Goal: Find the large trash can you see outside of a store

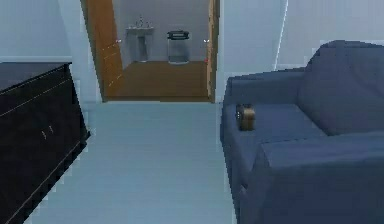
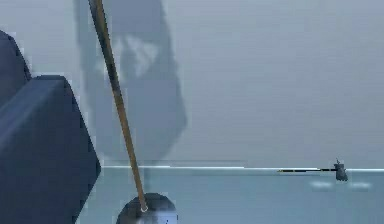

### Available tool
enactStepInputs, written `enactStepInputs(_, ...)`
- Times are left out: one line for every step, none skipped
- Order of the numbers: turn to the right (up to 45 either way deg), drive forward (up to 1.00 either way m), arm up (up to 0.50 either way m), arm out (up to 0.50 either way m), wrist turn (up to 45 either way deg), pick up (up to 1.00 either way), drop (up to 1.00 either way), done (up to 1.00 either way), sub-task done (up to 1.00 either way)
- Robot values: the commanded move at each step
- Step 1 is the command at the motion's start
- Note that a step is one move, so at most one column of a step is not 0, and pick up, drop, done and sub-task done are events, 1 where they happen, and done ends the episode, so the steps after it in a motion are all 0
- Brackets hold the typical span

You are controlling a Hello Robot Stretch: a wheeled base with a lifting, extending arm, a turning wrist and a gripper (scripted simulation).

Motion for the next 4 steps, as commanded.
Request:
enactStepInputs(-39.0,0.0,0.0,0.0,0.0,0.0,0.0,0.0,0.0)
enactStepInputs(0.0,0.65,0.0,0.0,0.0,0.0,0.0,0.0,0.0)
enactStepInputs(39.0,0.0,0.0,0.0,0.0,0.0,0.0,0.0,0.0)
enactStepInputs(0.0,1.0,0.0,0.0,0.0,0.0,0.0,0.0,0.0)
